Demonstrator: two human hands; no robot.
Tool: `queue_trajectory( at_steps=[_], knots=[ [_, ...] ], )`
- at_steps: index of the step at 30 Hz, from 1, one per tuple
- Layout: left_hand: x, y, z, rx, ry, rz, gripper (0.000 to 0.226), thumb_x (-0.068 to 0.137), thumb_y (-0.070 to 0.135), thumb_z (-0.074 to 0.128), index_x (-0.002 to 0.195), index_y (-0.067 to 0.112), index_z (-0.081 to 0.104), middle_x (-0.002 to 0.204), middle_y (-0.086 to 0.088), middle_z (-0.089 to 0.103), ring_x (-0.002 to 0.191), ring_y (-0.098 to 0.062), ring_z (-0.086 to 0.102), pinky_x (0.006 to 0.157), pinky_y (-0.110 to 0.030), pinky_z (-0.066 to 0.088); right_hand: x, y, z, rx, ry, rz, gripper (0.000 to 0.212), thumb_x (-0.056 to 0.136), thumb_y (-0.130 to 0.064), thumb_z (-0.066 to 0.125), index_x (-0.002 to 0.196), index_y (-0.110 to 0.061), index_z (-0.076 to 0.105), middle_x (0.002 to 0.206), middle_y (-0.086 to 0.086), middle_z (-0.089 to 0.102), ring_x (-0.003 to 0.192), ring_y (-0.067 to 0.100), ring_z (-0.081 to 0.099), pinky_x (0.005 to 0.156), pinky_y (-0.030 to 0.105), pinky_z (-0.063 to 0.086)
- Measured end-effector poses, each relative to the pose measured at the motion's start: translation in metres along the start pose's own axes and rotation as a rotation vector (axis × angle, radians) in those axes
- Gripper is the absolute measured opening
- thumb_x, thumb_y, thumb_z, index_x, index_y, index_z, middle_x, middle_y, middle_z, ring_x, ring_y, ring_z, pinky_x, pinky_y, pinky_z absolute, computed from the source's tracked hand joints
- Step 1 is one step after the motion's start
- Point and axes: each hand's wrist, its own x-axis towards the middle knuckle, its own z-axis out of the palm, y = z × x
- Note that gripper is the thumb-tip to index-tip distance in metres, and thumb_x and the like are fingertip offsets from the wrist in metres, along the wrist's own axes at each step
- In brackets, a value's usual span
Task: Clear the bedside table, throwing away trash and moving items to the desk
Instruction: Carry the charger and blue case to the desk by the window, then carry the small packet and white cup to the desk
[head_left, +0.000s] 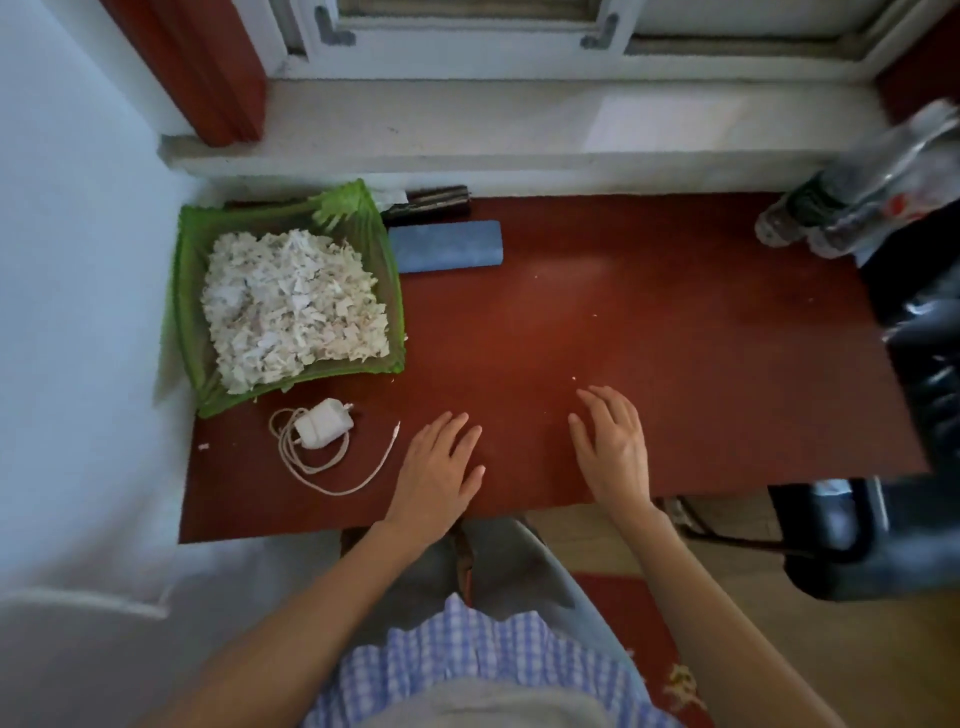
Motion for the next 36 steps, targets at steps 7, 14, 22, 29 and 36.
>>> queue_trajectory(
  at_steps=[7, 14, 22, 29, 36],
  knots=[
    [0.010, 0.010, -0.006, -0.016, 0.008, 0.247, 0.043, 0.092, 0.032, 0.041, 0.125, 0.009, 0.058, 0.129, -0.010, 0.057, 0.126, -0.030, 0.046, 0.104, -0.046, 0.039, -0.083, 0.003, -0.026, -0.111, 0.153, 0.313, 0.031, 0.091, -0.019, 0.056, 0.118, -0.003, 0.060, 0.122, 0.015, 0.060, 0.116, 0.032, 0.052, 0.098, 0.046, 0.045],
    [0.019, 0.045, -0.014, 0.022, -0.081, 0.367, 0.042, 0.094, 0.031, 0.043, 0.129, 0.011, 0.054, 0.133, -0.010, 0.054, 0.130, -0.029, 0.041, 0.108, -0.049, 0.035, -0.158, 0.012, -0.065, -0.148, 0.224, 0.550, 0.037, 0.096, -0.030, 0.045, 0.123, -0.009, 0.058, 0.127, 0.011, 0.057, 0.124, 0.029, 0.046, 0.104, 0.047, 0.039],
    [0.012, 0.136, 0.003, 0.043, -0.136, 0.556, 0.047, 0.091, 0.035, 0.039, 0.127, 0.010, 0.056, 0.132, -0.011, 0.055, 0.128, -0.030, 0.043, 0.106, -0.048, 0.035, -0.248, 0.048, -0.101, -0.174, 0.387, 0.645, 0.027, 0.093, -0.021, 0.054, 0.116, -0.007, 0.060, 0.120, 0.010, 0.060, 0.116, 0.027, 0.051, 0.099, 0.044, 0.043],
    [-0.004, 0.259, 0.042, 0.046, -0.144, 0.648, 0.043, 0.093, 0.031, 0.048, 0.130, 0.010, 0.052, 0.136, -0.011, 0.052, 0.133, -0.029, 0.039, 0.110, -0.048, 0.032, -0.324, 0.124, -0.138, -0.165, 0.417, 0.744, 0.027, 0.092, -0.019, 0.057, 0.116, -0.007, 0.061, 0.119, 0.011, 0.061, 0.117, 0.027, 0.051, 0.099, 0.046, 0.043],
    [-0.039, 0.406, 0.084, 0.031, -0.173, 0.798, 0.044, 0.089, 0.027, 0.059, 0.129, 0.009, 0.054, 0.134, -0.013, 0.054, 0.130, -0.031, 0.043, 0.106, -0.048, 0.034, -0.400, 0.204, -0.206, -0.159, 0.429, 0.836, 0.037, 0.095, -0.029, 0.041, 0.120, -0.008, 0.057, 0.127, 0.012, 0.056, 0.125, 0.031, 0.045, 0.104, 0.051, 0.038]
  ],
)
